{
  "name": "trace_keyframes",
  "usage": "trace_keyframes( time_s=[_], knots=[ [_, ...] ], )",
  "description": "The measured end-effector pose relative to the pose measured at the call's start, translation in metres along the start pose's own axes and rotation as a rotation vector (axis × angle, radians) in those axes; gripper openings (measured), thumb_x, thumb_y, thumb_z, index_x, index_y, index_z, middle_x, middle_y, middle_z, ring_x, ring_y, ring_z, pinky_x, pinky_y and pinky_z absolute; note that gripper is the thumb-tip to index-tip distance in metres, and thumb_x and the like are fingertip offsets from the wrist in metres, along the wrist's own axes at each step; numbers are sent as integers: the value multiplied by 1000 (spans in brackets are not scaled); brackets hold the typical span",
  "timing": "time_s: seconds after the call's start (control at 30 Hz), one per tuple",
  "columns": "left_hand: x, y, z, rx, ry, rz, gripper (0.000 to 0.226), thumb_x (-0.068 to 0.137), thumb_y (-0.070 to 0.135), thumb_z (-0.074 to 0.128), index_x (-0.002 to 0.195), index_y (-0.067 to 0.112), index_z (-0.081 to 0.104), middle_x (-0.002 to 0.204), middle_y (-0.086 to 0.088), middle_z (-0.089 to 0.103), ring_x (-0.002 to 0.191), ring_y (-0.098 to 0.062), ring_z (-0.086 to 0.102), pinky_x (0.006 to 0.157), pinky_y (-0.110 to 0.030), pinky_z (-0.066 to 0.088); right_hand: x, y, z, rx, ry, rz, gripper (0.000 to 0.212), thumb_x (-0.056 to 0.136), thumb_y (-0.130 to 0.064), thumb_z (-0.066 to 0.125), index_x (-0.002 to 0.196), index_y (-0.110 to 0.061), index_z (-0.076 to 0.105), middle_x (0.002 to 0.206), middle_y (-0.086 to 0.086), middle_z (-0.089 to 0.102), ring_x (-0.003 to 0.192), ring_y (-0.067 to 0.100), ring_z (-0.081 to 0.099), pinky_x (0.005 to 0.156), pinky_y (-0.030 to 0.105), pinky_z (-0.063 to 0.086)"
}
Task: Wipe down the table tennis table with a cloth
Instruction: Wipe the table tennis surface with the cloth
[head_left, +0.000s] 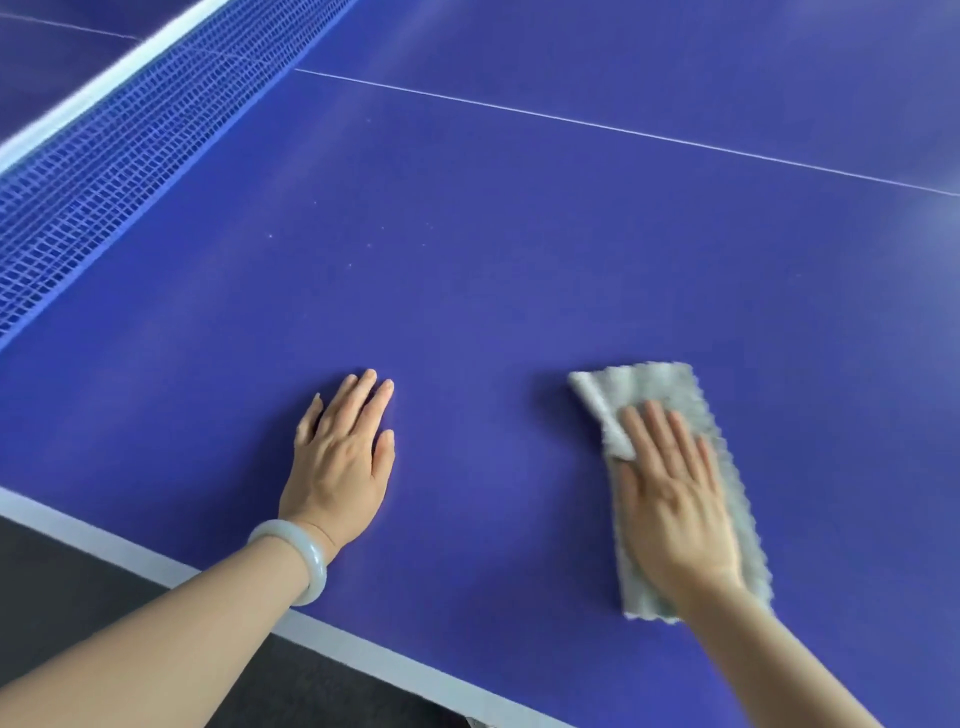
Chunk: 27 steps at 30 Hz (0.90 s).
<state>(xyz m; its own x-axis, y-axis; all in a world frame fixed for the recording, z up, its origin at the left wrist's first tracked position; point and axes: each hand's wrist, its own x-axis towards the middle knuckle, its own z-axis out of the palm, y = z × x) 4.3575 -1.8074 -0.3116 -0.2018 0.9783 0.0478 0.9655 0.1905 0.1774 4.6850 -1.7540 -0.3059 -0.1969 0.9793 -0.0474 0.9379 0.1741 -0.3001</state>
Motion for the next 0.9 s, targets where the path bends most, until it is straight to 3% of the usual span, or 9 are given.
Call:
trace_keyframes(
  time_s=[0.1,0.23,0.33,0.43,0.53,0.73,0.83,0.9],
  knots=[
    [2,0,3,0,10,1,54,100,34,26,150,18,36,158,0,31,147,-18,25,119,-48,20,-16,28,-8,-18,28,241,54,105,-37,23,158,-31,16,166,-9,7,153,9,-2,125,37,1],
    [3,0,6,-1,23,3,51,100,27,42,150,17,37,158,-2,31,147,-20,25,119,-50,19,-28,-20,10,-25,86,468,58,105,-35,18,160,-21,4,167,-2,-4,153,17,-10,124,42,-6],
    [4,0,5,-11,19,5,51,100,26,43,149,17,37,158,-2,30,148,-21,24,119,-50,16,-43,-98,37,-12,78,322,61,104,-38,13,159,-16,-3,166,3,-10,152,24,-16,123,47,-9],
    [3,0,2,-53,19,2,51,100,26,45,149,17,37,159,-2,28,148,-21,21,120,-50,13,-66,-166,61,11,32,-9,59,104,-37,20,158,-14,18,166,6,12,154,28,2,124,50,4],
    [4,0,2,-73,17,5,51,100,26,44,149,16,37,160,-3,26,149,-21,19,119,-50,12,-77,-157,60,49,23,-191,53,105,-38,32,155,-18,33,163,1,26,153,22,15,124,48,16],
    [5,1,2,-40,19,-9,51,100,29,40,149,18,35,159,-2,27,148,-21,20,118,-50,14,-89,-81,41,-82,55,19,57,103,-42,24,157,-23,26,164,-3,16,154,17,8,125,42,6],
    [6,-1,4,-34,18,1,51,100,30,40,149,18,34,159,-2,27,148,-22,19,118,-50,13,-81,-114,51,-70,73,220,61,102,-40,12,159,-19,11,167,2,4,154,21,-3,125,44,-4],
    [6,-1,5,-42,24,9,51,100,29,41,149,18,35,159,-3,27,148,-22,20,118,-51,13,-78,-144,60,-34,65,250,64,101,-41,8,159,-15,1,166,5,-6,153,24,-12,124,46,-8]
  ],
)
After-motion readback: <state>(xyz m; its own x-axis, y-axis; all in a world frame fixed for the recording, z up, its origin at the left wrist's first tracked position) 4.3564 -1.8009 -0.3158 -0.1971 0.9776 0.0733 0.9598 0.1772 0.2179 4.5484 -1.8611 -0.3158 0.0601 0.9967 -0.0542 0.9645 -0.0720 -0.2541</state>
